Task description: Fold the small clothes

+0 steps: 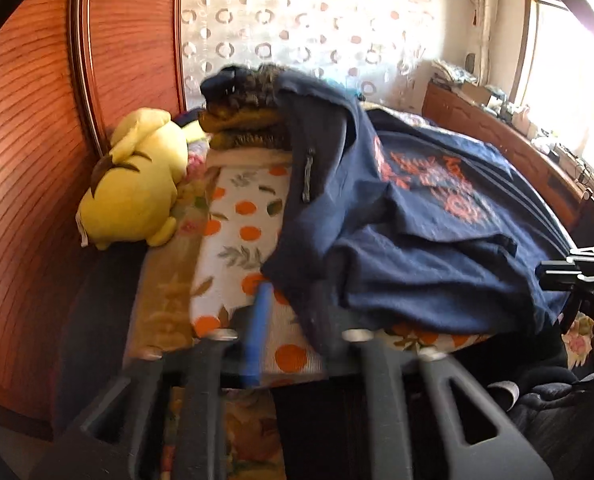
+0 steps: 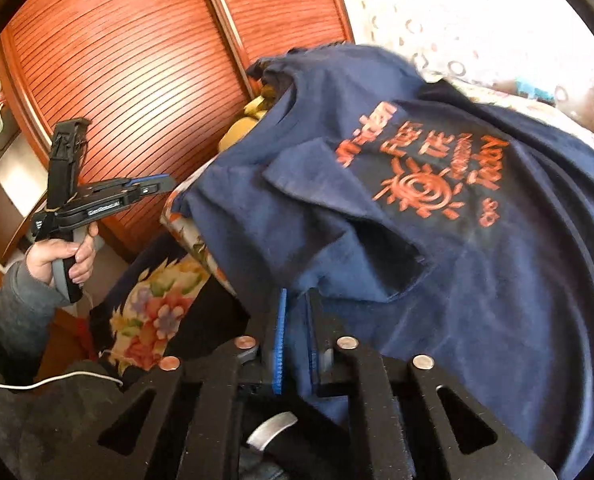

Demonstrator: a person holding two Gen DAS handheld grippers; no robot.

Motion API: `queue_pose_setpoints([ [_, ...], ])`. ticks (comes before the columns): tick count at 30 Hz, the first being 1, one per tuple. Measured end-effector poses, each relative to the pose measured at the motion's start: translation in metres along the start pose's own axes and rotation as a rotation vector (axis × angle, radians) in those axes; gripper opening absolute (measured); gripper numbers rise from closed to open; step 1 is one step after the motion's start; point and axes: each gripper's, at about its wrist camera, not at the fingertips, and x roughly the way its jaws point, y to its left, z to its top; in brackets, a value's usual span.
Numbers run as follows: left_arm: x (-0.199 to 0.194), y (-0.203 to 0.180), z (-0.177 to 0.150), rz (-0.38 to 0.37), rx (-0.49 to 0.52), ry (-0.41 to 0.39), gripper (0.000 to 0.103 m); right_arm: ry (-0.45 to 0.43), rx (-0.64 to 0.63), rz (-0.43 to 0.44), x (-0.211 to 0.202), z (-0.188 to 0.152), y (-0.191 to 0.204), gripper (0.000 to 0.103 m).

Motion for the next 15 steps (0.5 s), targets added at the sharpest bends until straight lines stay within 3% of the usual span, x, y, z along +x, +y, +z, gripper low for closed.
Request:
queue_pose_setpoints([
  [1,-0.004,-0.002,0.002,-0.006,0.008,-0.025,0.055,-0.016,-0.01,-0.016,-0.005,0.002,0.001,0.028],
  [3,-0.007,-0.007,0.008,0.014,0.019,-0.048,0.073,-0.038,-0.034,-0.04,-0.009,0.008,0.002,0.049],
  [5,-0.007,-0.012,0.013,0.009,0.022,-0.062,0.08,-0.058,-0.073,-0.063,-0.009,0.015,0.007,0.052],
  [10,0.004,-0.021,0.026,-0.009,0.008,-0.084,0.08,-0.048,-0.19,-0.097,0.028,0.035,0.017,0.054],
  [15,0.022,-0.025,0.03,-0.017,-0.01,-0.058,0.08,0.061,-0.291,-0.137,0.085,0.052,0.017,0.054],
])
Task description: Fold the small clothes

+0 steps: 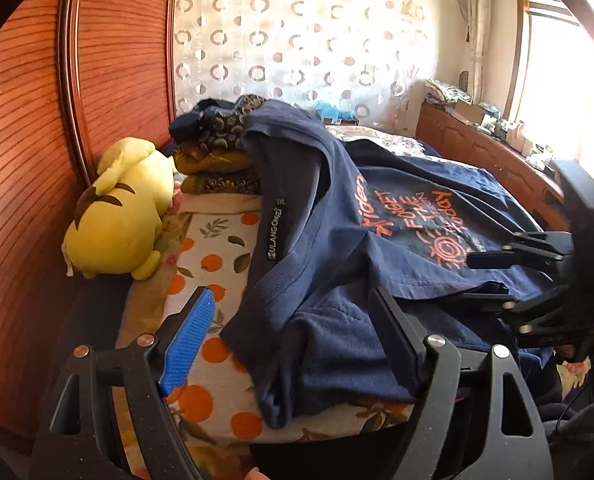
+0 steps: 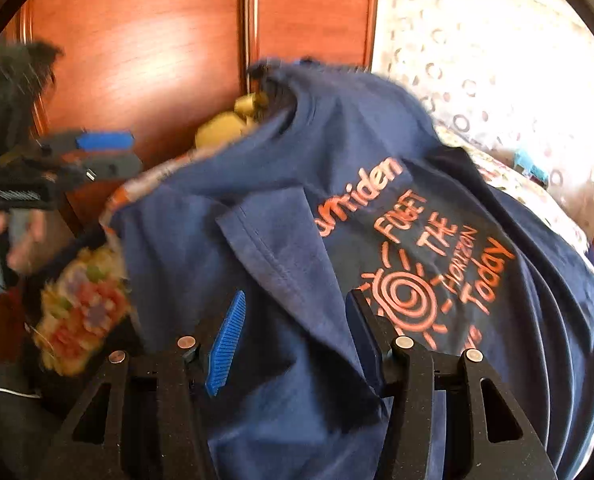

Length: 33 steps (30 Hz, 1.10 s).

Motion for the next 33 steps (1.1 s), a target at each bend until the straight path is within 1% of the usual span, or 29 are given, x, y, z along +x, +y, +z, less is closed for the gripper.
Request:
queue_pose_setpoints([
  [3,0.007,0.0,-0.003,-0.01,-0.011,0.018,0.08,0.069,-0.04,0.001,0.026,0.009,0.002,0.054],
  [5,0.01,-0.001,-0.005,-0.015,-0.016,0.025,0.08,0.067,-0.048,0.007,0.034,0.014,-0.002,0.054],
  [6,0.011,-0.002,-0.005,-0.017,-0.016,0.028,0.08,0.074,-0.045,-0.011,0.038,0.018,-0.006,0.054],
  [9,0.013,-0.005,-0.004,-0.027,-0.011,0.029,0.08,0.07,0.006,-0.042,0.045,0.03,-0.028,0.054],
  [13,0.021,-0.013,-0.001,-0.03,0.003,0.038,0.08,0.076,0.102,-0.118,0.053,0.04,-0.07,0.054],
  [16,0.028,-0.021,0.003,-0.049,0.009,0.049,0.08,0.063,0.137,-0.153,0.048,0.042,-0.083,0.054],
  [17,0.03,-0.024,0.005,-0.054,0.013,0.051,0.08,0.051,0.142,-0.136,0.045,0.042,-0.084,0.054],
  [19,0.034,-0.032,0.009,-0.066,0.028,0.053,0.08,0.026,0.182,-0.048,0.037,0.042,-0.088,0.054],
  [20,0.037,-0.036,0.011,-0.072,0.036,0.055,0.08,0.016,0.199,-0.038,0.034,0.041,-0.091,0.054],
  [21,0.04,-0.041,0.014,-0.078,0.048,0.06,0.08,0.012,0.203,-0.051,0.032,0.04,-0.092,0.054],
  [23,0.046,-0.05,0.017,-0.082,0.075,0.072,0.08,0.021,0.201,-0.049,0.026,0.033,-0.093,0.054],
  [26,0.056,-0.057,0.019,-0.081,0.107,0.097,0.08,0.048,0.216,-0.01,0.014,0.012,-0.093,0.054],
  [29,0.065,-0.059,0.017,-0.071,0.121,0.124,0.08,0.093,0.221,0.025,0.003,-0.013,-0.092,0.053],
  [31,0.069,-0.058,0.018,-0.063,0.116,0.134,0.08,0.111,0.208,0.05,-0.001,-0.024,-0.084,0.043],
  [33,0.07,-0.058,0.019,-0.063,0.11,0.137,0.08,0.112,0.199,0.063,-0.006,-0.032,-0.073,0.039],
])
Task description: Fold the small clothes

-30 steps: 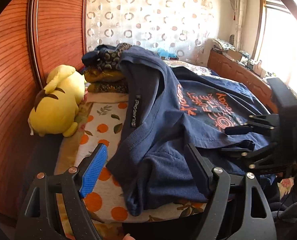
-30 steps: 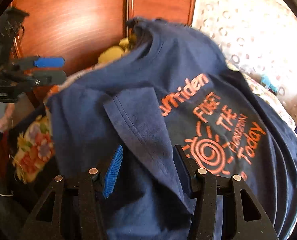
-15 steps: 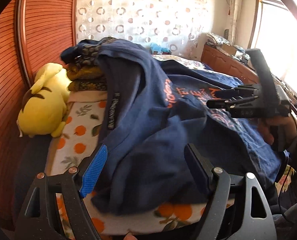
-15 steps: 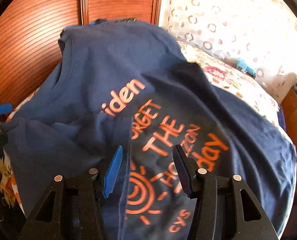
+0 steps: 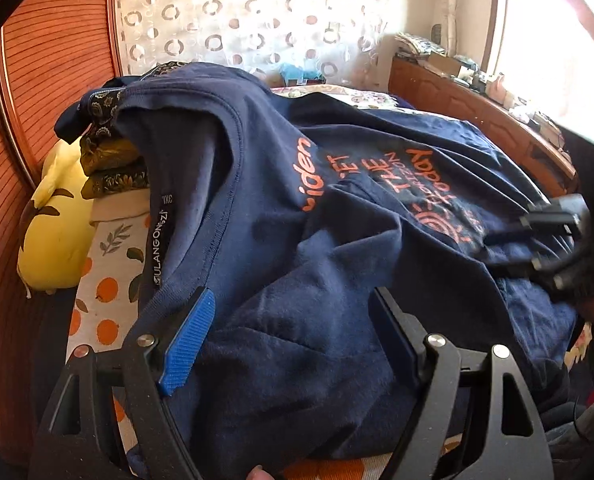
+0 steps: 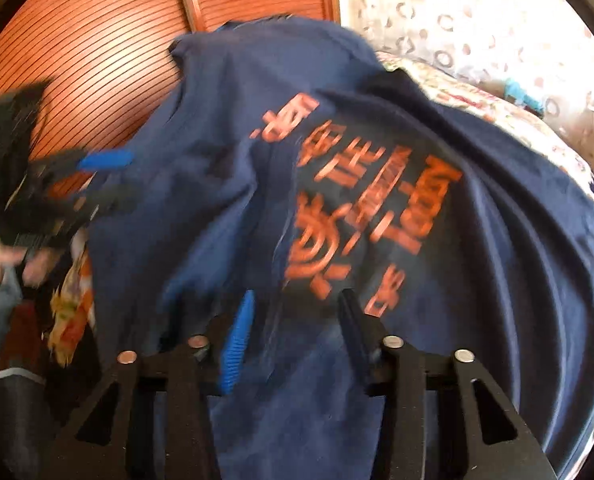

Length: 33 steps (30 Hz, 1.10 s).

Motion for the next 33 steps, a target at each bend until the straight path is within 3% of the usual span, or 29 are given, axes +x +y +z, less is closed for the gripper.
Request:
queue_pose_setpoints([
  [5,0.005,0.003,0.004,-0.003,-0.004,0.012,0.08,0.001,-0.054,-0.011,-0.003,-0.016,0.019,0.027],
  [7,0.01,0.005,0.004,0.005,-0.006,0.027,0.08,0.015,-0.063,0.002,-0.006,-0.015,0.023,0.017],
  [12,0.019,0.01,-0.003,0.012,-0.027,0.059,0.08,0.022,-0.114,0.019,-0.01,-0.008,0.021,0.008],
  [18,0.022,0.01,-0.007,0.028,-0.027,0.063,0.08,-0.06,-0.084,-0.02,-0.042,0.011,-0.006,0.007],
  [26,0.022,0.006,-0.011,0.063,-0.013,0.039,0.08,0.046,-0.074,0.028,-0.024,0.003,-0.016,0.007],
  [33,0.02,0.006,-0.015,0.064,-0.007,-0.003,0.081,-0.033,-0.05,0.054,-0.041,0.02,-0.036,0.029],
])
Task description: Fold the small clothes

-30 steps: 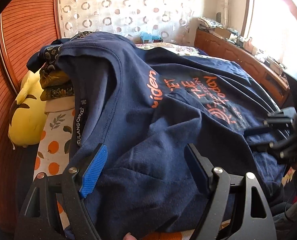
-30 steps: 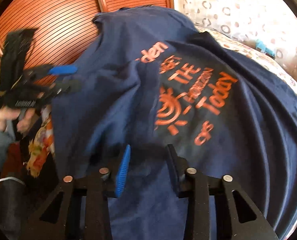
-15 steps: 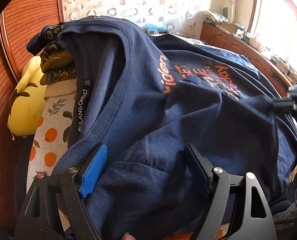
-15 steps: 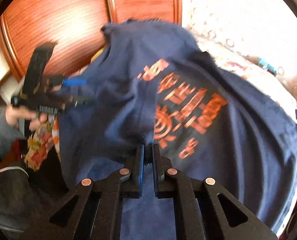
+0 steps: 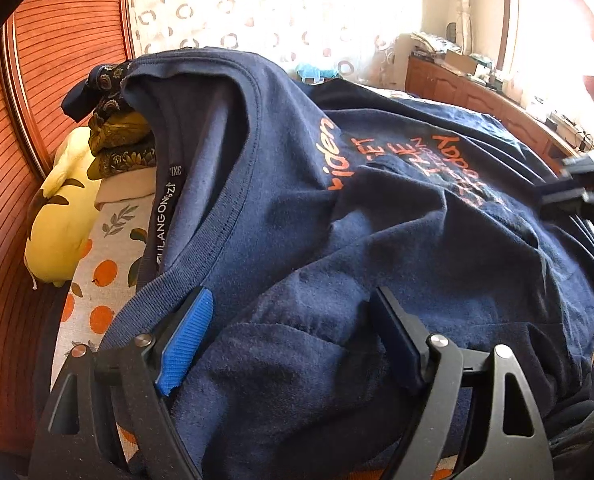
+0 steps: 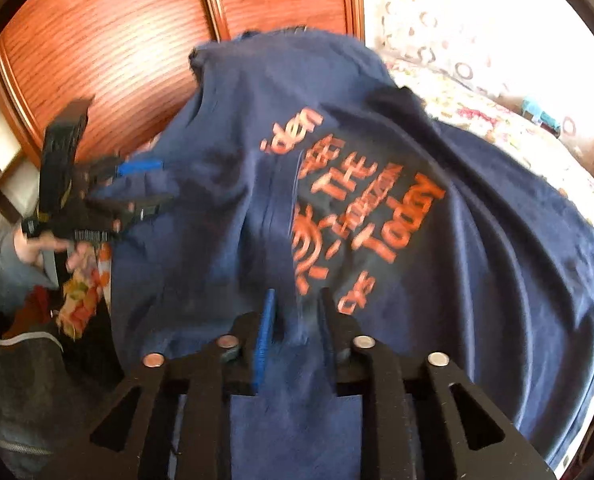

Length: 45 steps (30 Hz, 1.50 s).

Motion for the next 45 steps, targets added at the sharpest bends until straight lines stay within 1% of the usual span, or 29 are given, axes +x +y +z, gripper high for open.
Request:
queue_pose_setpoints([
  [2,-0.001,0.001,0.002,-0.003,0.001,0.026,0.081,-0.009,-0.006,-0.001,0.006,0.011,-0.004,0.031],
  [4,-0.001,0.001,0.007,-0.007,-0.005,0.06,0.081,-0.008,-0.01,0.007,0.02,0.024,-0.008,0.031],
  [5,-0.003,0.001,0.01,-0.01,-0.015,0.06,0.081,-0.004,-0.006,0.015,0.029,0.031,-0.009,0.031],
  [7,-0.014,0.003,0.019,-0.016,-0.025,0.024,0.081,0.014,0.012,0.044,0.047,0.042,-0.01,0.031],
  [9,-0.022,0.003,0.029,-0.009,-0.011,-0.01,0.081,0.022,0.001,0.074,0.062,0.055,-0.009,0.031],
  [12,-0.028,0.005,0.045,-0.002,0.006,-0.043,0.081,0.055,-0.01,0.088,0.085,0.068,-0.008,0.03],
  [15,-0.028,0.011,0.059,-0.01,0.003,-0.063,0.081,0.082,-0.019,0.11,0.101,0.075,-0.006,0.03],
  [16,-0.027,0.012,0.063,-0.009,0.004,-0.068,0.081,0.088,-0.025,0.12,0.106,0.077,-0.005,0.021],
  [17,-0.025,0.014,0.068,-0.007,0.007,-0.074,0.081,0.091,-0.031,0.129,0.109,0.078,-0.004,0.014],
  [18,-0.023,0.016,0.071,-0.004,0.009,-0.076,0.081,0.082,-0.039,0.13,0.111,0.08,-0.002,0.004],
  [20,-0.02,0.019,0.077,0.002,0.014,-0.083,0.081,0.05,-0.049,0.148,0.111,0.084,-0.001,0.001],
  [24,-0.015,0.027,0.091,0.025,0.022,-0.097,0.081,-0.046,-0.04,0.181,0.105,0.102,-0.004,0.001],
  [27,-0.013,0.036,0.103,0.041,0.015,-0.109,0.081,-0.07,-0.045,0.183,0.108,0.11,-0.008,0.001],
  [30,-0.01,0.042,0.115,0.049,0.016,-0.116,0.081,-0.05,-0.055,0.152,0.111,0.106,-0.009,0.001],
  [32,-0.009,0.043,0.125,0.051,0.025,-0.118,0.081,-0.036,-0.048,0.153,0.114,0.103,-0.013,0.004],
  [34,-0.005,0.045,0.139,0.055,0.043,-0.121,0.081,-0.04,-0.044,0.102,0.109,0.1,-0.02,0.008],
  [35,-0.002,0.045,0.146,0.054,0.05,-0.119,0.081,-0.046,-0.043,0.08,0.106,0.098,-0.023,0.014],
  [36,0.003,0.047,0.155,0.05,0.059,-0.115,0.081,-0.052,-0.039,0.066,0.103,0.097,-0.028,0.023],
  [37,0.007,0.048,0.162,0.045,0.062,-0.109,0.081,-0.055,-0.033,0.056,0.1,0.095,-0.031,0.037],
  [38,0.012,0.05,0.169,0.038,0.061,-0.1,0.081,-0.058,-0.024,0.036,0.097,0.093,-0.035,0.045],
  [39,0.019,0.054,0.179,0.024,0.053,-0.086,0.081,-0.06,-0.015,0.016,0.093,0.093,-0.037,0.056],
  [42,0.033,0.062,0.201,-0.002,0.033,-0.066,0.081,-0.083,0.008,-0.009,0.075,0.088,-0.038,0.057],
  [45,0.048,0.071,0.223,-0.004,0.021,-0.047,0.081,-0.096,0.022,-0.042,0.067,0.084,-0.045,0.057],
])
